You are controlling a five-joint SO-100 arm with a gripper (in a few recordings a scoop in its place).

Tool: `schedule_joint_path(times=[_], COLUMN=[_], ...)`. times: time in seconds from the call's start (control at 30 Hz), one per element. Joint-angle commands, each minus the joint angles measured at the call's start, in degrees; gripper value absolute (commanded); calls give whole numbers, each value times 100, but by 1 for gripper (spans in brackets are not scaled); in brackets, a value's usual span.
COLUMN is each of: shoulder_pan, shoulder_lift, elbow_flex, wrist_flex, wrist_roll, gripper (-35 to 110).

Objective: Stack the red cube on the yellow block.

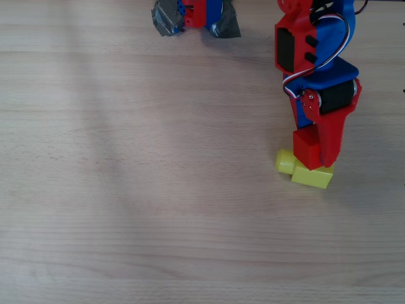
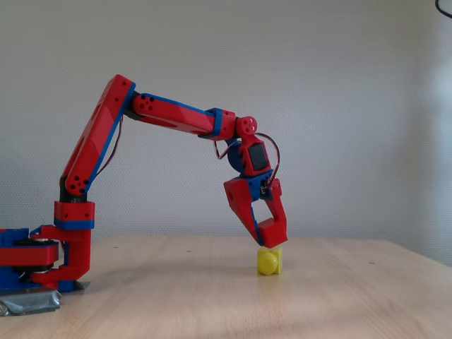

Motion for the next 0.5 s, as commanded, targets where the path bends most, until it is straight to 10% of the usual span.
schedule_joint_path(times=[0.0,0.47], shoulder_pan=[-167,-325], shoulder_lift=[554,580], elbow_flex=[-105,-62], wrist_flex=[-18,185], wrist_roll=[141,193], gripper=[0,5])
